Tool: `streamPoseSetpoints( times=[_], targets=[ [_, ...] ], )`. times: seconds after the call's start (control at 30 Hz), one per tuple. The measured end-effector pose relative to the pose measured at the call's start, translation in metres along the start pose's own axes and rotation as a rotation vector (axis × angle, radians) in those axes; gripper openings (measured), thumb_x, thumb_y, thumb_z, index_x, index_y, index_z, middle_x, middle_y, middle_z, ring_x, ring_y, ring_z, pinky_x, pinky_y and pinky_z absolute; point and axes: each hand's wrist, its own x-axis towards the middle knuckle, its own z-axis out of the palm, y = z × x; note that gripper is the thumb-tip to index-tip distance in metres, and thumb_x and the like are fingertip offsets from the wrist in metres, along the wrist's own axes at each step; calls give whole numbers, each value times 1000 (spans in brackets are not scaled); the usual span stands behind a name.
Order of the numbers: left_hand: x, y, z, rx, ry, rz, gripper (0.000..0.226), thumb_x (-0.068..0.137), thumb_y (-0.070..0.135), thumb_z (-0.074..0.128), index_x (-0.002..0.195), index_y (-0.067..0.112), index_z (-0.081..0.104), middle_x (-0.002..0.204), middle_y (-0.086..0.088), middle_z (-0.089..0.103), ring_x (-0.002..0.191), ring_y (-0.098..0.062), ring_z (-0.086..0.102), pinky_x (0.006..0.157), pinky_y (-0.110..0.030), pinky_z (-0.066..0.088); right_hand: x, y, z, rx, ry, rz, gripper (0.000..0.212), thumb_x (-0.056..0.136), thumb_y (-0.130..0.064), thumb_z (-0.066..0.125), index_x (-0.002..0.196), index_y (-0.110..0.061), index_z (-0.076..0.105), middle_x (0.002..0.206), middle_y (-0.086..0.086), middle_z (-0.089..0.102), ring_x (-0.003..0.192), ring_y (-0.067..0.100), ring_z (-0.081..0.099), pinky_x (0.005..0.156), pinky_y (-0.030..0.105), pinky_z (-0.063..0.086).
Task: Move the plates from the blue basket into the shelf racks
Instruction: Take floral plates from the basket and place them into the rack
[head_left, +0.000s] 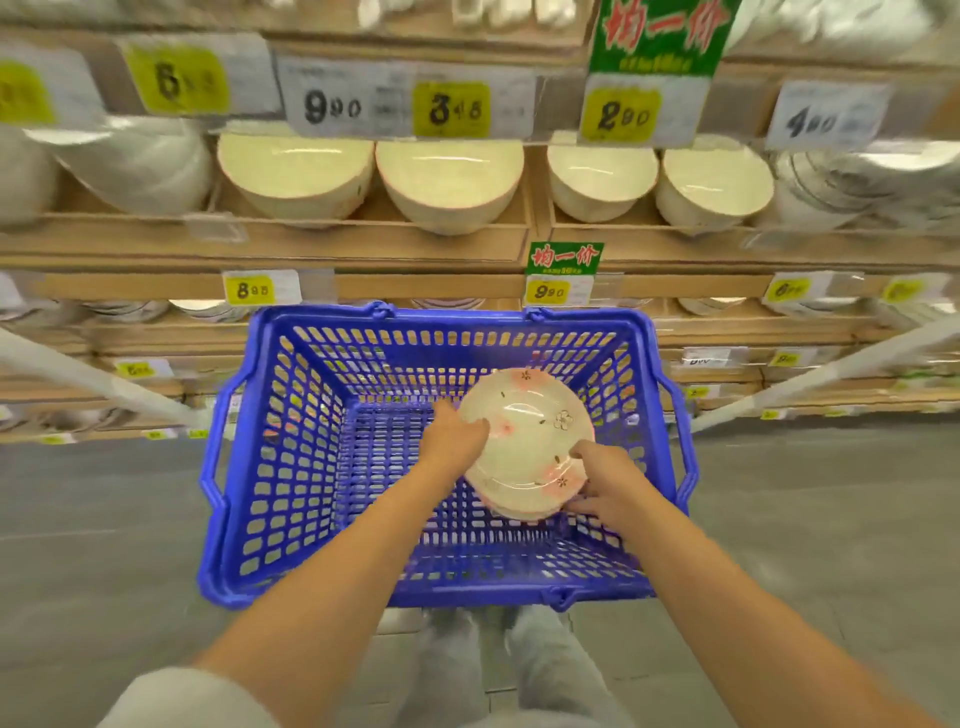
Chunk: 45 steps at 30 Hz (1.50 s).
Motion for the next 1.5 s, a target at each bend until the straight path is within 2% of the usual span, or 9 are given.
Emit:
streamPoseSetpoints(
  times=[0.17,0.27,0.47,0.63,0.83,1.0,1.17,1.33,1.5],
  targets=[
    [-55,23,-23,-122,65,148,37,88,16,53,119,12,34,115,-10,55,104,-32,55,87,-41,48,-46,-26,-12,-14,2,-218,38,89,-9,53,125,-6,41,115,20,57,83,32,62,43,29,49],
    [-92,36,-35,-178,130,199,28,88,17,52,112,15,37,108,-8,57,96,-28,54,76,-36,44,-74,-41,-23,-33,-63,-333,37,91,-15,53,124,-16,36,113,14,58,83,29,64,42,26,49],
    [-178,68,-58,-377,293,279,48,70,35,49,110,9,52,107,-15,63,101,-33,61,90,-49,50,-128,-72,-49,-142,-228,-563,25,92,-14,52,116,-15,46,102,11,62,76,23,64,41,23,47],
    [-235,72,-71,-444,478,348,29,74,39,46,85,17,60,92,-9,65,78,-21,62,76,-40,53,-170,-99,-52,-258,-415,-719,29,93,-12,47,121,-21,51,110,11,62,101,31,61,85,49,55],
    [-287,56,-89,-709,646,301,29,78,36,55,79,9,64,74,-7,61,70,-22,55,65,-35,44,-210,-108,-37,-307,-661,-805,26,94,-15,49,106,-35,60,100,0,70,92,23,68,74,39,57],
    [-324,24,-120,-892,754,340,23,91,19,54,74,16,69,66,3,68,68,-22,62,62,-32,46,-252,-97,6,-346,-880,-824,35,94,-9,46,110,-35,63,103,2,74,93,26,71,83,49,57],
    [-355,-16,-153,-989,841,388,20,93,12,50,83,15,67,62,9,70,51,-3,63,41,-15,43,-291,-74,56,-380,-1061,-800,40,93,-1,45,107,-32,66,99,4,75,87,26,73,76,49,59],
    [-385,-70,-198,-1004,900,367,16,94,14,50,93,14,65,57,11,66,46,-2,58,42,-16,41,-334,-35,113,-433,-1146,-820,42,90,3,46,119,-22,63,102,11,74,92,33,70,80,52,54],
    [-422,-129,-250,-967,940,360,20,94,12,47,89,12,66,66,5,67,61,-11,61,54,-22,44,-374,4,181,-481,-1176,-869,29,92,-2,47,108,-17,67,87,6,76,72,18,72,56,31,56]
  ],
)
